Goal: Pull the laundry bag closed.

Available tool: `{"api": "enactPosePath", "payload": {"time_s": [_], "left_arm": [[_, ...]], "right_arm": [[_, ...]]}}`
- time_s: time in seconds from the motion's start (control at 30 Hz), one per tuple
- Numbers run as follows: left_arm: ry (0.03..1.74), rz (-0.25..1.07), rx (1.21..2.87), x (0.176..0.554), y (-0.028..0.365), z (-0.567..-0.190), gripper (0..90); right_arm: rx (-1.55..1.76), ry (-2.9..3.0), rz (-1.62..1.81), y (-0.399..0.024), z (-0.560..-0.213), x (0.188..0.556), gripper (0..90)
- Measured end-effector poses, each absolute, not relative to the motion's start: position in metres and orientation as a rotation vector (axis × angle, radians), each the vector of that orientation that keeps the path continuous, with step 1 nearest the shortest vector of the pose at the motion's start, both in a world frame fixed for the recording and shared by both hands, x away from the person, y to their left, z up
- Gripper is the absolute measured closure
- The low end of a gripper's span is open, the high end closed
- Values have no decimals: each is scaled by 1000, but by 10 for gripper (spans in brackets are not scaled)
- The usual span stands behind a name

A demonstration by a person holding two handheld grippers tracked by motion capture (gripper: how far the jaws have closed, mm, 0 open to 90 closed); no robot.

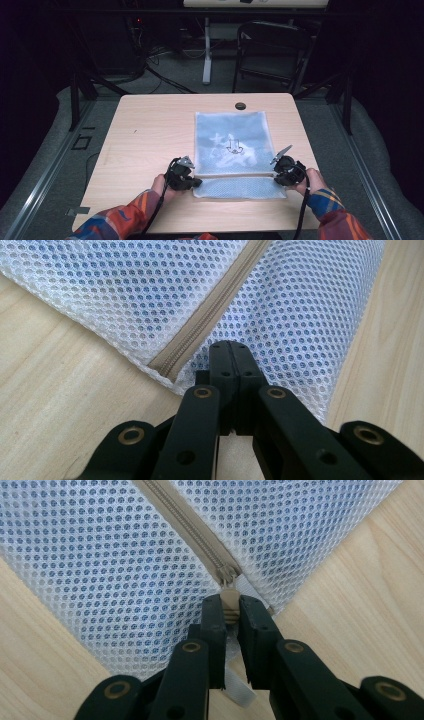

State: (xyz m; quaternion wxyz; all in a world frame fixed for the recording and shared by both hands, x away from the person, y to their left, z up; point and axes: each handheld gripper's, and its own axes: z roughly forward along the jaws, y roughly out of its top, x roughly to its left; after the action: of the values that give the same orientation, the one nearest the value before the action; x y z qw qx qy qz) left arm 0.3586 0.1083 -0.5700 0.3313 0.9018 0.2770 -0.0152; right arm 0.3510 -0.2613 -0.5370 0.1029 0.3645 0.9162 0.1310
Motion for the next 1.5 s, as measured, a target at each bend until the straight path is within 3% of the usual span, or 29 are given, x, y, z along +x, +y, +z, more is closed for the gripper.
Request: {"api": "enactPosePath", "payload": {"time_s": [0.4, 0.47, 0.57, 0.63, 0.67, 0.7, 0.73, 0.93, 1.03, 1.23, 1.5], "left_arm": [[729, -46, 2352, 359, 109, -570, 900], [727, -37, 2357, 359, 108, -570, 900], [711, -43, 2357, 359, 107, -568, 828], [723, -43, 2352, 360, 107, -563, 604], [723, -43, 2352, 360, 107, -563, 555], [736, -14, 2348, 361, 109, -559, 555], [751, -1, 2345, 361, 110, -557, 468], [838, 66, 2310, 364, 137, -540, 245], [877, 105, 2291, 363, 150, -532, 193], [922, 163, 2281, 353, 171, -522, 172], [989, 170, 2278, 349, 191, -523, 160]], "right_arm": [[1077, 2716, 365, -261, -539, 352, 816], [1090, 2718, 429, -263, -536, 351, 728], [1099, 2706, 483, -264, -533, 350, 645], [1132, 2669, 545, -262, -528, 348, 481], [1132, 2669, 545, -262, -528, 348, 481], [1137, 2673, 559, -262, -526, 348, 439], [1152, 2655, 573, -262, -525, 347, 352], [1244, 2589, 656, -269, -520, 341, 146], [1307, 2548, 675, -276, -519, 333, 88], [1380, 2504, 665, -290, -524, 319, 17], [1417, 2485, 663, -302, -527, 306, 0]]}}
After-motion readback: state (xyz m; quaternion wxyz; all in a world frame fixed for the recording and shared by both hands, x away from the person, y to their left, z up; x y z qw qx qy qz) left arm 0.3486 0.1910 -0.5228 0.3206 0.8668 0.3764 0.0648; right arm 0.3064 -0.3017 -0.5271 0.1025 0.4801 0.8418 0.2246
